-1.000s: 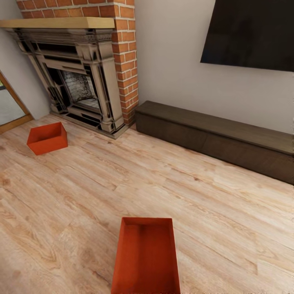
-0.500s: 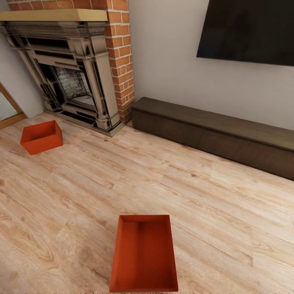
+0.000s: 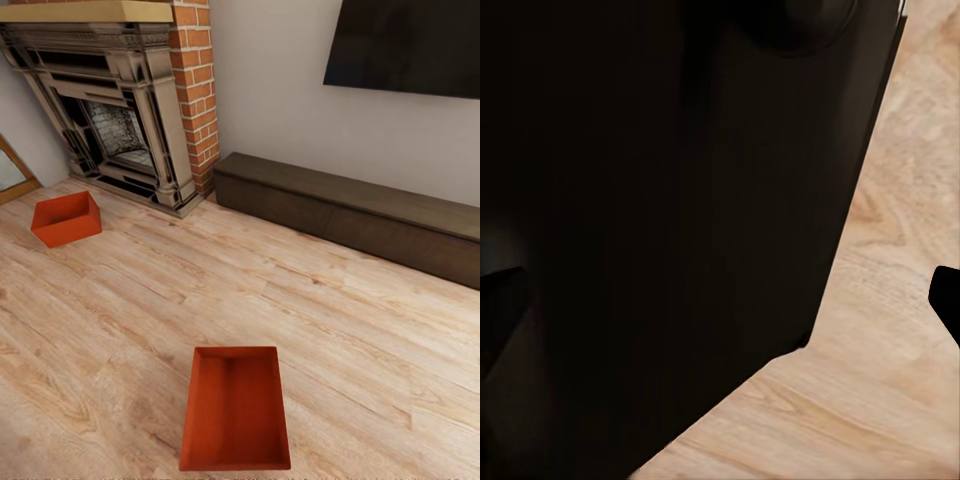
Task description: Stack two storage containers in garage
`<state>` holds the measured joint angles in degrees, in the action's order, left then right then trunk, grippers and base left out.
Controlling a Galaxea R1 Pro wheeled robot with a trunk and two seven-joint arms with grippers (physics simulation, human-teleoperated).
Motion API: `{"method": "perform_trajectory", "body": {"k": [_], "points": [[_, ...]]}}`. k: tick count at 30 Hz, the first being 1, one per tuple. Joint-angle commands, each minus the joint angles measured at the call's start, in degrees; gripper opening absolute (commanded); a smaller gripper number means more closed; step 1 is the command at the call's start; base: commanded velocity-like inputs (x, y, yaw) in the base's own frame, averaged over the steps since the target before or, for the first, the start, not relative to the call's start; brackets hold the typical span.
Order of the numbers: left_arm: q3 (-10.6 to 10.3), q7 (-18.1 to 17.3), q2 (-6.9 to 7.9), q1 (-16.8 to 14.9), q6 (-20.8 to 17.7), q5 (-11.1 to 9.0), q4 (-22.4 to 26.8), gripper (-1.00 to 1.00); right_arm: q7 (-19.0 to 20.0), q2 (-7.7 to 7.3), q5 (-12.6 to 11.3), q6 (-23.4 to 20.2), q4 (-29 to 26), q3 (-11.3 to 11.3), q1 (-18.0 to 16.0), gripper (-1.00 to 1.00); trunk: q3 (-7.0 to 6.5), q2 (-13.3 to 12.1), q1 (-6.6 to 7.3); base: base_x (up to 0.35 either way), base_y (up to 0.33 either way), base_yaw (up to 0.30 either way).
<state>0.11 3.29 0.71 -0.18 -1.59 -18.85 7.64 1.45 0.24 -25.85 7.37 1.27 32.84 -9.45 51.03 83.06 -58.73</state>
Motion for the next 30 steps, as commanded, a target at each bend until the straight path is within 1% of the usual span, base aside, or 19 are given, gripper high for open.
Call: {"method": "perform_trajectory", "body": {"k": [1,30], "points": [[-0.02,0.14,0.0,0.01,-0.17,-0.31,0.09,1.0,0.17,0.03,-0.6,0.28,0.14,0.47,-0.04,1.0,0.13,0.02,0.0,0.0,0.0,0.0],[-0.02,0.14,0.0,0.01,-0.16,-0.29,0.09,1.0,0.18,0.01,-0.6,0.32,0.14,0.38,-0.04,1.0,2.85,0.02,0.0,0.0,0.0,0.0]]}}
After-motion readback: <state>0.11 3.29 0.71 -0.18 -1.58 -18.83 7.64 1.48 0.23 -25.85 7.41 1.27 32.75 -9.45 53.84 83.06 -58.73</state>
